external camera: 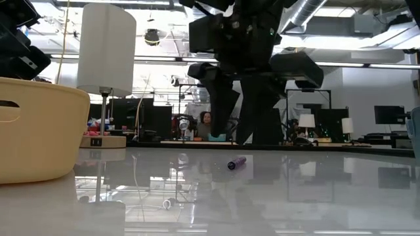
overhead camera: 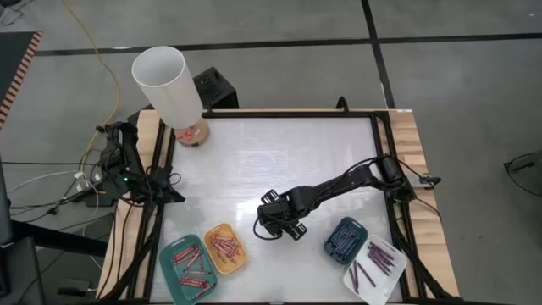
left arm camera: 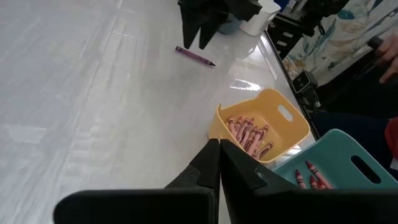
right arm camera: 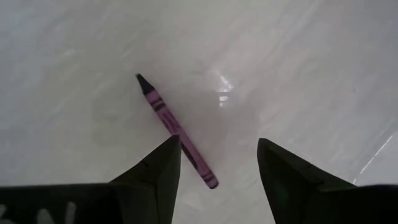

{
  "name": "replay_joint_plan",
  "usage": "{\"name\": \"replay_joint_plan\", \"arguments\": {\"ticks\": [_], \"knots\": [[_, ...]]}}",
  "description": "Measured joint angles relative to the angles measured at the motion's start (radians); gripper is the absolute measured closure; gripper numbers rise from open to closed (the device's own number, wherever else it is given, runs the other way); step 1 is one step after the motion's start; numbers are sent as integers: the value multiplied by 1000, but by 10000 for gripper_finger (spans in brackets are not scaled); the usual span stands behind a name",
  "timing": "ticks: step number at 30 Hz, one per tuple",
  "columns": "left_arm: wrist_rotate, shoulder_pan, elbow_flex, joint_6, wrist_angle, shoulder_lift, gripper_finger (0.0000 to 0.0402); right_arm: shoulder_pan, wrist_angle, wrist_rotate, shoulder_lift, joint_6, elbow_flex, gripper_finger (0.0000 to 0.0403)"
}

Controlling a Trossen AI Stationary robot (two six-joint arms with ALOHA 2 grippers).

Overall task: Sort crayons
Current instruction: Put the purple crayon into the white bin

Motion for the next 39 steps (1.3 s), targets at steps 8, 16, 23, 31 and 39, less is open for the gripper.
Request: {"name": "replay_joint_plan", "arguments": {"ticks": [8, 16, 23, 31, 39], "knots": [[0, 0, 0, 0, 0, 0, 401, 0, 9, -25, 0, -5, 0, 198], [0, 0, 0, 0, 0, 0, 401, 0, 11, -27, 25, -7, 1, 198], [1, 0, 0, 0, 0, 0, 401, 14, 15, -24, 90, -11, 8, 198], [0, 0, 0, 0, 0, 0, 401, 11, 10, -26, 92, 9, 5, 220], [0, 0, 0, 0, 0, 0, 402, 5, 7, -52, 94, 51, 3, 304]]}}
